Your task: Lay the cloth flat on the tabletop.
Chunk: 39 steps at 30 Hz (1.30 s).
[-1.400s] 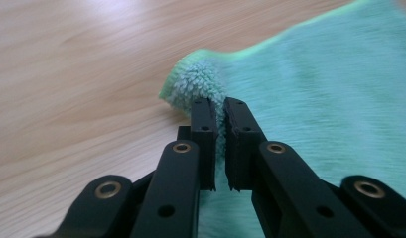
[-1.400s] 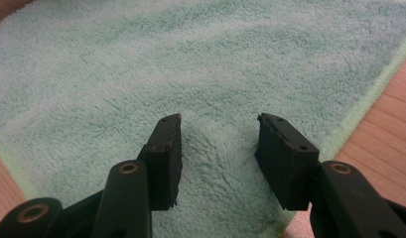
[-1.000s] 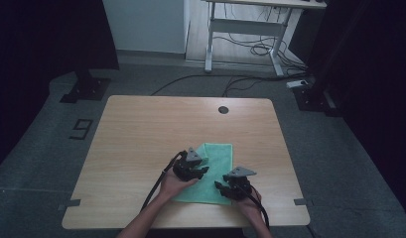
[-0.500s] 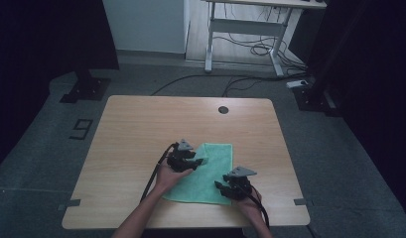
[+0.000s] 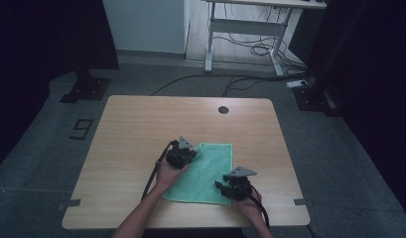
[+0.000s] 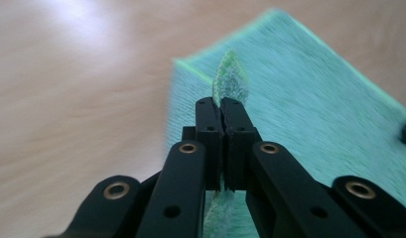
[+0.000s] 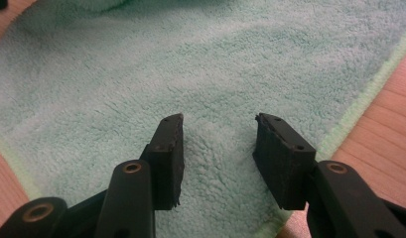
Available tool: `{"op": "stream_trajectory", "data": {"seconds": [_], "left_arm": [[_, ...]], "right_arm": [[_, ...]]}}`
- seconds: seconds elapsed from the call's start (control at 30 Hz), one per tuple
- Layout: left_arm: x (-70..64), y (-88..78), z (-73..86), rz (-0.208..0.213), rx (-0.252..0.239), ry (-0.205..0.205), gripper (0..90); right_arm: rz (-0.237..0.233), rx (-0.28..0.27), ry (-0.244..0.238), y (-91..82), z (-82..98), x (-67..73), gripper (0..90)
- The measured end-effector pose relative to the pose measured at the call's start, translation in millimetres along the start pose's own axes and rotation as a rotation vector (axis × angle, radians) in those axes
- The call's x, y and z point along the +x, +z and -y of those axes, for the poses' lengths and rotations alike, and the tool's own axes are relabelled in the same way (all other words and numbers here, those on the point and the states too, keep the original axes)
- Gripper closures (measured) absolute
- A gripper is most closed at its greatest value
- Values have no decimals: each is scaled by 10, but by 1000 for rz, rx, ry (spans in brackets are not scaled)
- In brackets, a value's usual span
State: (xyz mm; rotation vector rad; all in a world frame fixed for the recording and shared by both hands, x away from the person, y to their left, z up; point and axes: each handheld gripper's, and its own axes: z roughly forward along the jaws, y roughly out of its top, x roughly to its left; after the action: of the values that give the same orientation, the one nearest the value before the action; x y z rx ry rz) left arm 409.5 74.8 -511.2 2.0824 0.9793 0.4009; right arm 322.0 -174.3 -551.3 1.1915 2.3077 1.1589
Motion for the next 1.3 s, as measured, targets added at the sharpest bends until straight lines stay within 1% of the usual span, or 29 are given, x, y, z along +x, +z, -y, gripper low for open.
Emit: {"op": "stream_trajectory", "data": {"seconds": [0.1, 0.13, 0.2, 0.33, 0.47, 0.5, 0.57, 0.6, 0.63, 0.67, 0.7, 0.73, 0.8, 0.87, 0.93, 0.97, 1.0, 1.03, 1.07, 1.1, 1.17, 1.2, 1.23, 1.3], "left_arm": [[158, -67, -17, -29, -5, -24, 877], [190, -72, -15, -34, -3, -29, 877], [273, -77, 2, -60, 0, -37, 875], [416, -69, 50, -102, 1, -68, 868], [553, -30, 117, -128, 17, -117, 830], [579, -15, 135, -134, 29, -127, 810], [614, 2, 170, -165, 41, -147, 726], [622, -1, 183, -182, 37, -158, 665], [625, -13, 191, -201, 34, -160, 613], [626, -33, 194, -221, 28, -159, 578], [631, -62, 193, -227, 22, -158, 555], [630, -90, 188, -224, 13, -158, 549], [606, -143, 168, -217, 2, -141, 541], [566, -181, 142, -199, -9, -129, 537], [492, -200, 113, -159, -19, -106, 542], [458, -193, 105, -144, -16, -98, 541], [434, -180, 101, -139, -13, -93, 537], [404, -150, 103, -126, 0, -90, 534], [389, -125, 107, -118, 12, -88, 534], [371, -77, 119, -110, 37, -76, 533], [366, -4, 148, -108, 66, -71, 532], [373, 29, 165, -107, 78, -73, 532], [380, 57, 183, -112, 85, -77, 532], [402, 104, 217, -104, 100, -91, 534]], "right_arm": [[2, 1, 0, 0, -2, 2, 541], [2, 2, 0, 0, -2, 3, 542], [1, 2, 0, 1, -2, 2, 542], [-1, 0, 1, 1, -1, -4, 543], [-2, 1, 3, -1, -1, -8, 544], [-3, 0, 4, 0, -1, -9, 544], [-3, -1, 4, 1, -1, -10, 545], [-4, -1, 5, 3, -2, -12, 545], [-3, -2, 4, 4, -2, -15, 544], [-2, -3, 4, 5, -2, -17, 546], [-2, -4, 4, 7, -3, -20, 548], [-1, -5, 5, 9, -4, -23, 552], [4, -6, 5, 15, -9, -28, 559], [11, -7, 4, 26, -17, -35, 566], [18, -7, 3, 39, -30, -44, 573], [22, -8, 4, 46, -35, -52, 579], [24, -8, 5, 54, -43, -64, 585], [32, -8, 2, 74, -64, -96, 587], [32, -8, 2, 74, -64, -96, 587], [35, -6, 5, 81, -73, -107, 587], [48, -9, 5, 104, -93, -138, 587], [53, -9, 3, 109, -98, -148, 584], [55, -9, 2, 107, -100, -158, 552], [61, -6, 0, 95, -98, -157, 543]]}}
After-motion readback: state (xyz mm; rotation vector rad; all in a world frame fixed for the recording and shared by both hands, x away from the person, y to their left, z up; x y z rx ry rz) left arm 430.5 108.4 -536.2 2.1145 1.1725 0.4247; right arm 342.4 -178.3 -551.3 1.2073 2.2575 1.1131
